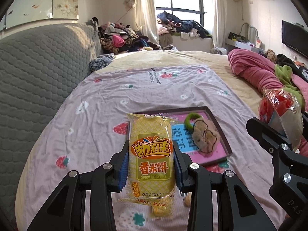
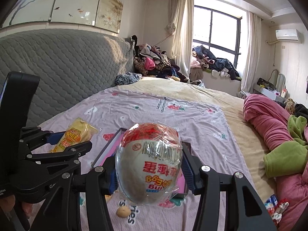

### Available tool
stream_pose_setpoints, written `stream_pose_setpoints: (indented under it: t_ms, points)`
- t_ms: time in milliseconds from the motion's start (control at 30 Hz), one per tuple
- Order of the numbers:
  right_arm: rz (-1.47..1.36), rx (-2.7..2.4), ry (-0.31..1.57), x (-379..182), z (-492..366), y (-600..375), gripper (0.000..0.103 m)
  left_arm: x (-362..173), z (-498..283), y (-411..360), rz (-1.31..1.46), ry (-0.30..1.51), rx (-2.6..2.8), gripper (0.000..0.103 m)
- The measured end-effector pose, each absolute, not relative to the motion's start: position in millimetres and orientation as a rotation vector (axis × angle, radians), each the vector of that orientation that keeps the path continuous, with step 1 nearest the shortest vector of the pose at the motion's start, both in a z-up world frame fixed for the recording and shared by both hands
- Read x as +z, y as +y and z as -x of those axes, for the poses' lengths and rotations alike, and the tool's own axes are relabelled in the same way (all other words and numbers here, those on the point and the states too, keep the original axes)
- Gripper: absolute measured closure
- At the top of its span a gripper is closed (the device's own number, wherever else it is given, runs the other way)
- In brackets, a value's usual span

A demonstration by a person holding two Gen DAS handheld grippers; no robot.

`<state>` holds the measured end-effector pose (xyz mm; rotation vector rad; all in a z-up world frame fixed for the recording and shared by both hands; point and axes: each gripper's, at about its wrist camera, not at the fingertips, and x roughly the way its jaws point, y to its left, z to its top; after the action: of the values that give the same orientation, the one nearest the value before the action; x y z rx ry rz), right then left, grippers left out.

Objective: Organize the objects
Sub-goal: 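Lift and carry the yellow packet and egg candy toward the tray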

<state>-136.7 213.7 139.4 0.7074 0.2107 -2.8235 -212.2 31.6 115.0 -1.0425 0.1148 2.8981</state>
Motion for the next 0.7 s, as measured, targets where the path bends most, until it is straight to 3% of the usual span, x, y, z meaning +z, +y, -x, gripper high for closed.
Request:
stream_pose_setpoints:
  t_ms: [700]
  points:
    - [-0.741, -2.814, 0.164, 110, 212, 212, 0.049, 83, 293, 34, 1.086, 0.119, 2.890, 0.063]
